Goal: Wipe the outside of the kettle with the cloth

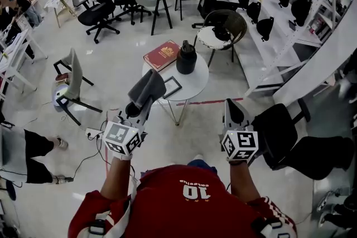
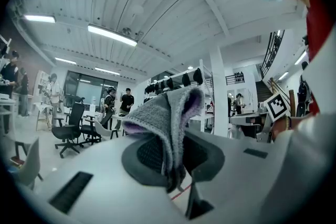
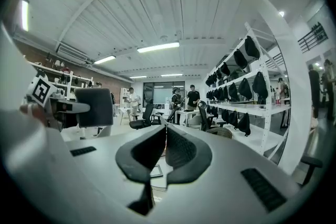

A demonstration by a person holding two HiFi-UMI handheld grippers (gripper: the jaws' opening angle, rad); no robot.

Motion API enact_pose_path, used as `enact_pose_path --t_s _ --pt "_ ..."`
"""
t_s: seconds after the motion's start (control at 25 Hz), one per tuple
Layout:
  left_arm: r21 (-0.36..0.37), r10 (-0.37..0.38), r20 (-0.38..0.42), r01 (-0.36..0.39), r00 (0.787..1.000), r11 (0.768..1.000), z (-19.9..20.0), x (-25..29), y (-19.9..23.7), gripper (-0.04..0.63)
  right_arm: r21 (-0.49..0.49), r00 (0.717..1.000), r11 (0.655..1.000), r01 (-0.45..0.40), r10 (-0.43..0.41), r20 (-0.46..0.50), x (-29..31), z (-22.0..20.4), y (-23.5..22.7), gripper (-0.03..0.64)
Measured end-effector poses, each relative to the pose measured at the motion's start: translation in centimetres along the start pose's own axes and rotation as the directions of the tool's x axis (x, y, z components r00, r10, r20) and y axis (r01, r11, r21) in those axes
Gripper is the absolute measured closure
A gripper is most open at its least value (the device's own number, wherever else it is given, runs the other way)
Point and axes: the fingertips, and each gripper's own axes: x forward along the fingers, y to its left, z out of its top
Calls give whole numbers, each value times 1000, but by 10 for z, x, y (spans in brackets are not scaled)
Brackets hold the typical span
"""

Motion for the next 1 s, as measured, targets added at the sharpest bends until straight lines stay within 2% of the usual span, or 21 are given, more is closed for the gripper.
enact_pose_path --t_s 0.52,1.0 --pt "-33 -26 12 27 1000 999 -6 -4 -8 549 -19 1000 1000 -6 5 -18 -19 1 9 598" --pt "-36 -13 -5 12 1000 999 -18 5 0 549 -11 998 998 -55 55 -16 1 -4 14 597"
